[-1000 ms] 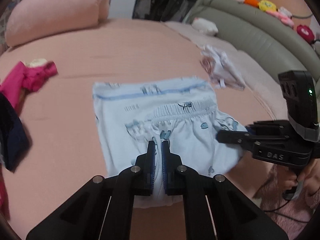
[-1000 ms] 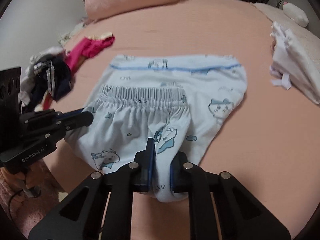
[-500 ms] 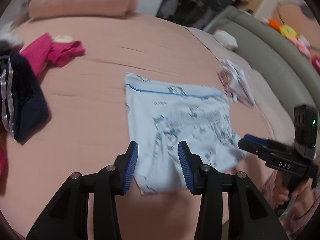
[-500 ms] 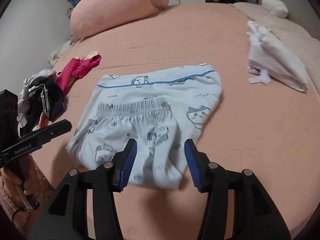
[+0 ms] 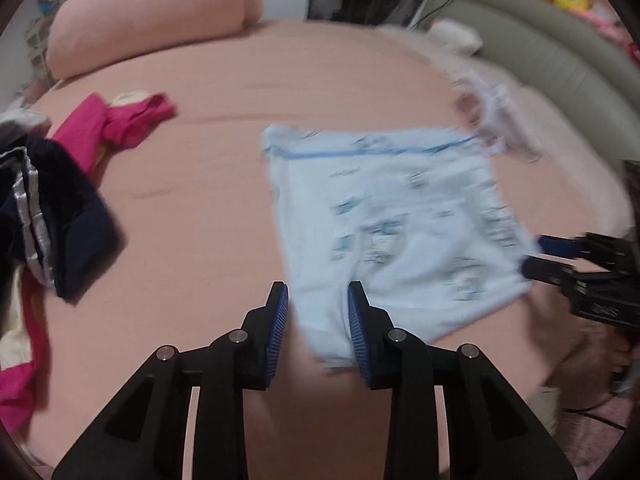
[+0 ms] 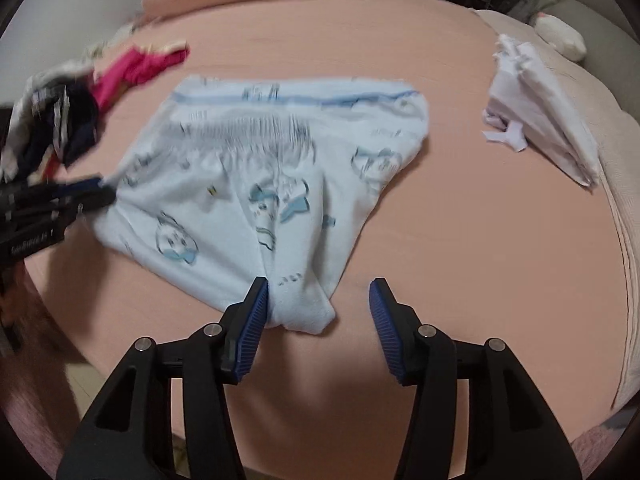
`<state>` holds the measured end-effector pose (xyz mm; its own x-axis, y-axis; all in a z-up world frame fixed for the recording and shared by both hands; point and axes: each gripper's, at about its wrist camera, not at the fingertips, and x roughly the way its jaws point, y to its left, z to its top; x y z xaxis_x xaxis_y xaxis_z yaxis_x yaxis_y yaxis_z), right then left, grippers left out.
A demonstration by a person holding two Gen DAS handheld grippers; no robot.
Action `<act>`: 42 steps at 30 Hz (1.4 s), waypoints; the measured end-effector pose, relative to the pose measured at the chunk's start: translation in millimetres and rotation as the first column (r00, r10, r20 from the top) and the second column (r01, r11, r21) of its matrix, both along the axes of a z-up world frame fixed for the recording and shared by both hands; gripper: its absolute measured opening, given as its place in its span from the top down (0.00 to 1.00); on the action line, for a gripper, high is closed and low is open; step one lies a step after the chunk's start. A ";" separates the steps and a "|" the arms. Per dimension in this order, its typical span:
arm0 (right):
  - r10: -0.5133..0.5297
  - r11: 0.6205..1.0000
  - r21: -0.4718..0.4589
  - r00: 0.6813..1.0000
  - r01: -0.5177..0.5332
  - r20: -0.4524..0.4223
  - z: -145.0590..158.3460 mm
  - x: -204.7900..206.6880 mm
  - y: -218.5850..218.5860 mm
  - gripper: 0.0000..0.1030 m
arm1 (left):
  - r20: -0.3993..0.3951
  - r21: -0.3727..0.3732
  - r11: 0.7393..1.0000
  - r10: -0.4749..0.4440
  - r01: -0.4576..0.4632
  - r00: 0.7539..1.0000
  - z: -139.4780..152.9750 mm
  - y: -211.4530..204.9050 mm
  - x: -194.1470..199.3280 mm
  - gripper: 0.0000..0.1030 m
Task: Fold clothes
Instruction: 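Grasp the folded cuff edge with both grippers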
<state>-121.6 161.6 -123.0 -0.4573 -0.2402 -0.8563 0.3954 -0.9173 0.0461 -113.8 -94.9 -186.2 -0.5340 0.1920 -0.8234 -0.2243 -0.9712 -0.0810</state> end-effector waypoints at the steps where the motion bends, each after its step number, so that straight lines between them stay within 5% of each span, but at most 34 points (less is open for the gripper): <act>1: 0.001 1.000 -0.030 1.000 -0.002 -0.021 6.4 2.8 -1.1 0.49 | -0.004 0.012 1.000 -0.011 0.011 1.000 1.2 1.6 1.9 0.69; 3: 0.049 0.999 -0.022 0.999 -0.050 -0.022 4.7 5.4 -11.6 0.50 | -0.009 0.031 0.999 -0.022 0.022 1.000 3.4 2.8 4.4 0.68; 5: 0.046 0.995 0.086 0.999 -0.047 0.010 -12.3 2.4 -16.1 0.51 | -0.004 0.030 0.999 0.018 -0.018 1.000 4.5 -7.2 0.8 0.65; 10: -0.064 0.992 -0.104 0.994 0.074 0.090 -3.5 -5.1 33.8 0.49 | 0.005 0.036 0.994 0.107 -0.107 0.994 7.9 -29.9 -8.8 0.64; 15: 0.007 0.988 -0.152 1.000 -0.004 0.019 27.5 -17.0 13.8 0.43 | -0.021 0.111 0.992 0.056 -0.053 0.998 20.6 -14.3 -24.7 0.64; 18: 0.041 0.995 -0.095 0.998 -0.037 0.040 16.7 -35.3 -13.5 0.34 | 0.005 0.145 0.989 0.006 -0.006 1.000 16.3 -4.7 -39.8 0.63; 25: 0.109 0.993 -0.052 0.991 -0.105 0.082 -18.7 -43.6 -39.0 0.33 | 0.088 0.156 0.986 -0.073 0.059 0.993 -14.3 15.4 -54.2 0.63; 32: 0.121 0.992 -0.032 0.992 -0.121 0.017 -24.0 -33.9 -38.6 0.60 | 0.020 0.144 0.989 -0.015 0.012 1.000 -15.3 19.7 -40.4 0.64; 40: 0.066 0.996 -0.068 0.996 -0.061 0.066 -26.0 -47.8 -33.9 0.55 | 0.007 0.170 0.985 -0.018 0.016 1.000 -13.8 16.2 -45.7 0.63; 42: 0.081 0.996 -0.036 0.995 -0.079 0.061 -26.8 -47.3 -40.5 0.59 | -0.020 0.150 0.988 -0.032 0.035 0.999 -12.6 22.1 -42.3 0.92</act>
<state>-168.9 121.1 -149.8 -0.3817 -0.3030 -0.8732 0.4632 -0.8803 0.1030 -156.1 -72.8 -198.8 -0.5394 0.3311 -0.7742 -0.2590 -0.9401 -0.2216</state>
